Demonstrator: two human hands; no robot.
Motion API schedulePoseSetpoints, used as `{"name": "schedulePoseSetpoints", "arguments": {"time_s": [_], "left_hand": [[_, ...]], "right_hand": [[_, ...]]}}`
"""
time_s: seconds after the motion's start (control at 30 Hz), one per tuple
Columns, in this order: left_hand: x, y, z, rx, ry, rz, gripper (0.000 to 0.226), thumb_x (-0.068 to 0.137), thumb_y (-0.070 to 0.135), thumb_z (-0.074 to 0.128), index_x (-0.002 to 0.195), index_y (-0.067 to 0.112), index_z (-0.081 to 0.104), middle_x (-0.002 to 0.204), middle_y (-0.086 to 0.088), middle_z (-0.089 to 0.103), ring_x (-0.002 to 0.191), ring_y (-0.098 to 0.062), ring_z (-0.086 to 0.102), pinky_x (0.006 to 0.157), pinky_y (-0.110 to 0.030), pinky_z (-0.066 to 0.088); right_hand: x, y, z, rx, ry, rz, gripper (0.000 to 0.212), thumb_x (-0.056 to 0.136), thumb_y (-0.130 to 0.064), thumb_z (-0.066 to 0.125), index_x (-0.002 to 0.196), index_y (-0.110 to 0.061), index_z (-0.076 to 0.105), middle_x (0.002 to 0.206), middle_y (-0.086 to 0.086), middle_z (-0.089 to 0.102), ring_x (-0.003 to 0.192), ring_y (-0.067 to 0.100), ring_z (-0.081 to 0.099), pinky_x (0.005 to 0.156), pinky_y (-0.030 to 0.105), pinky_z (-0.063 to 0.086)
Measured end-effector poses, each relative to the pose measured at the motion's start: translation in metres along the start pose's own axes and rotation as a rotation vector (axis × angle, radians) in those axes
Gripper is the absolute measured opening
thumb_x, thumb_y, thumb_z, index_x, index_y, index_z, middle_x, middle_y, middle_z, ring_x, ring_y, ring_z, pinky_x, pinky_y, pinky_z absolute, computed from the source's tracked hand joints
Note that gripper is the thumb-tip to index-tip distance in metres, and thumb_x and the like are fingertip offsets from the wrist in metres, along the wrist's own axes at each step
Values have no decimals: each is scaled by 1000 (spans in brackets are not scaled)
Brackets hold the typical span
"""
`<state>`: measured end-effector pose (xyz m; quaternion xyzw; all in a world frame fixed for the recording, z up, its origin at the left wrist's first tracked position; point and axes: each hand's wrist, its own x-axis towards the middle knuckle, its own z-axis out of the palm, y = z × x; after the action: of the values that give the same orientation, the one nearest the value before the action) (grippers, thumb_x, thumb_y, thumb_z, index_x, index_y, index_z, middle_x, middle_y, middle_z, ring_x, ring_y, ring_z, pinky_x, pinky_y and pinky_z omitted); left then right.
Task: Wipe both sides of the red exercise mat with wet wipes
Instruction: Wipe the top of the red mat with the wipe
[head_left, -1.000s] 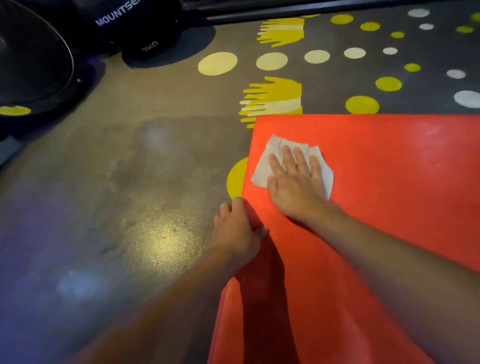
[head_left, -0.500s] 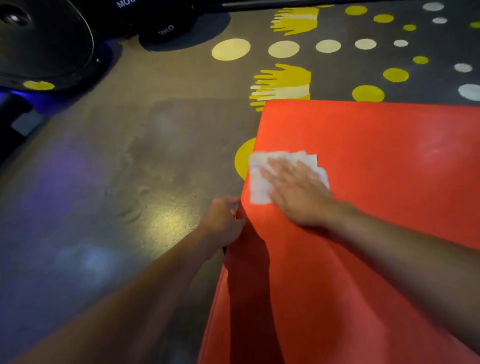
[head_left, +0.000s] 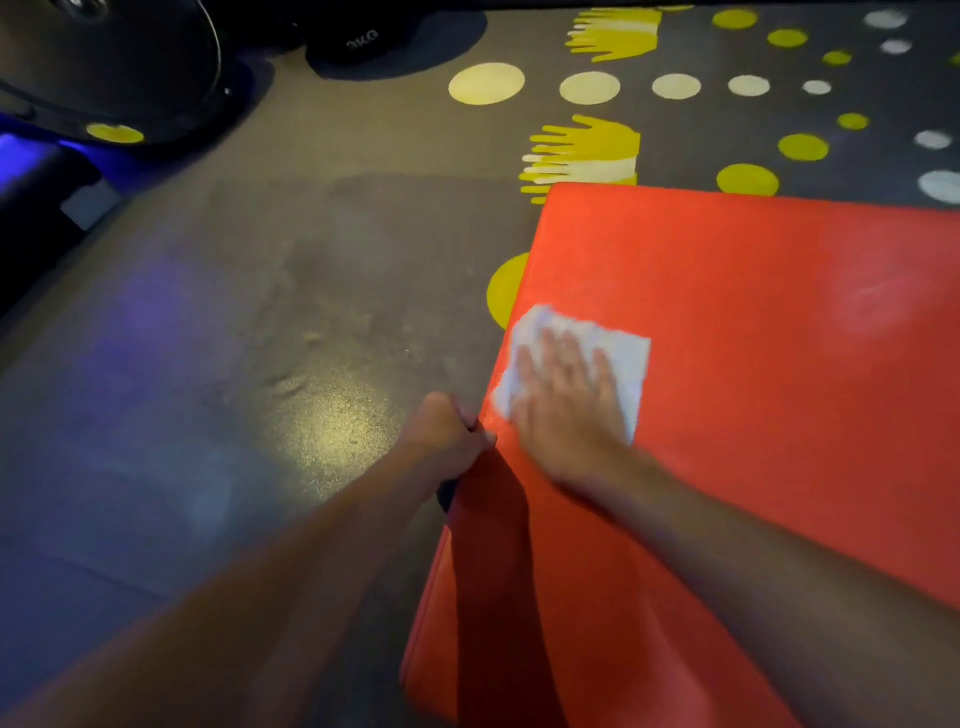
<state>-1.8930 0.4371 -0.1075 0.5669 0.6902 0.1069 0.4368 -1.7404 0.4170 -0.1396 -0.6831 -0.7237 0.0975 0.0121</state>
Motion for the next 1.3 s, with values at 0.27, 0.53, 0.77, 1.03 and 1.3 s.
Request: {"name": "schedulePoseSetpoints", "arguments": {"time_s": [0.27,0.53,0.77,1.03,1.3], "left_hand": [[-15,-11,2,-3,-22,7,9,85,10,70,80,4,65,66,-4,55,64,-18,51,63,-29,42],[-41,-27,-5,38,-63,-20,9,89,7,64,87,-1,67,70,-8,55,61,-21,53,55,-30,46],[-67,-38,-6,-126,-57,-45,25,84,-1,60,62,11,64,49,12,56,49,3,51,52,-18,43],[-73,-52,-5,-118,-34,-40,22,88,2,57,87,12,76,45,15,55,43,4,47,49,-16,40],[-80,-54,-6,-262,-78,-88,19,79,5,62,92,7,76,70,-1,66,59,-7,58,52,-16,42]], "right_hand": [[-9,24,-1,-35,75,123,61,99,-40,20,156,-17,21,165,8,10,152,26,9,120,50,5],[-42,25,-2,-50,61,36,74,90,-47,10,154,-16,28,164,7,15,151,24,15,120,49,7],[-83,9,15,-24,106,-288,61,93,-37,27,145,-10,43,153,15,41,141,32,39,114,49,22],[-129,-16,24,-32,100,-398,58,99,-36,24,145,-9,46,154,16,38,143,33,37,117,49,19],[-163,-49,30,-6,56,-412,63,93,-38,33,147,-7,44,155,15,36,144,32,33,115,54,22]]}}
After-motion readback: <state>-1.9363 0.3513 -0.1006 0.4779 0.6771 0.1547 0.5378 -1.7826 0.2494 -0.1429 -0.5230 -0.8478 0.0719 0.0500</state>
